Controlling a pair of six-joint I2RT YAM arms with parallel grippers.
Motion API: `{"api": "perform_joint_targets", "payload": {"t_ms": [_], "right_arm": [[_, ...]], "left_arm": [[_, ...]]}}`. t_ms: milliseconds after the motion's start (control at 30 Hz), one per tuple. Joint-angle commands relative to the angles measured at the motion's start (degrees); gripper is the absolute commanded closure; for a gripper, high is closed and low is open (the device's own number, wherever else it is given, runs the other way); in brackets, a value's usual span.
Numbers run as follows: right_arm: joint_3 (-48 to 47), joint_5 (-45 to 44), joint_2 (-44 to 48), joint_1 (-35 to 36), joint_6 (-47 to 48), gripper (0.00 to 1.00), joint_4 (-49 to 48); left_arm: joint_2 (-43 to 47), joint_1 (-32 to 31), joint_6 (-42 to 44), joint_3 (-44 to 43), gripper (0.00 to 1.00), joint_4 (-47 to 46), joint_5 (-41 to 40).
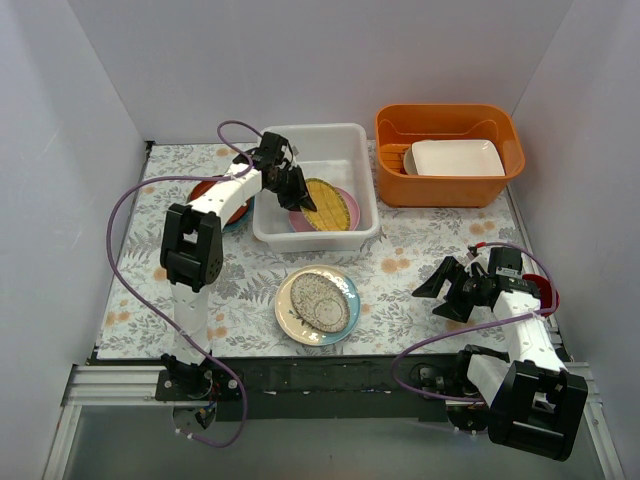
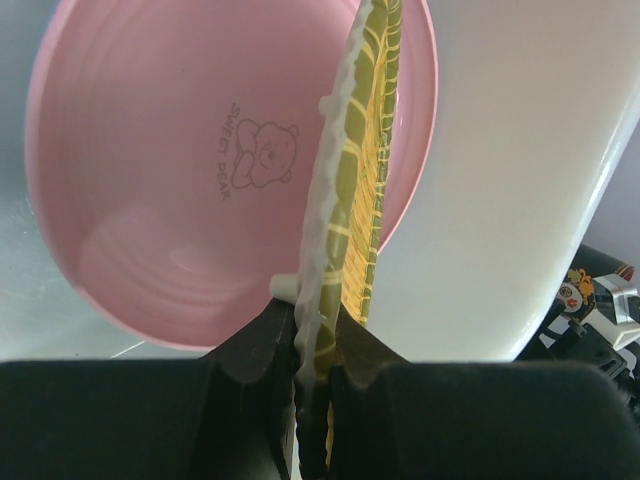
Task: Place the plates into the plastic bin on the countertop
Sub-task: Place the plate in the plastic bin.
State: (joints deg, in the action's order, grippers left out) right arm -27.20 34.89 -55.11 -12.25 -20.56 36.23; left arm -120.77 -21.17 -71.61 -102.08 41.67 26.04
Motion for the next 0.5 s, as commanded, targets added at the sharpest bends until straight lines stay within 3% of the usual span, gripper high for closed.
{"api": "perform_joint_targets", "payload": {"t_ms": [0, 167, 467], "right_arm": [[-0.5, 0.7, 0.8, 0.1, 0.5, 0.11, 0.4], [-0.7, 0.6, 1.0, 0.1, 0.6, 0.11, 0.8], [-0.7, 0.7, 1.0, 0.0, 0.5, 0.11, 0.9]], "left_arm": [[-0.5, 0.2, 1.5, -0.8, 1.0, 0.2, 1.3], [-1.7, 0.2, 2.1, -0.3, 0.99, 0.8, 0.8], [-4.8, 0.3, 4.9, -5.2, 0.7, 6.0, -2.9]]}}
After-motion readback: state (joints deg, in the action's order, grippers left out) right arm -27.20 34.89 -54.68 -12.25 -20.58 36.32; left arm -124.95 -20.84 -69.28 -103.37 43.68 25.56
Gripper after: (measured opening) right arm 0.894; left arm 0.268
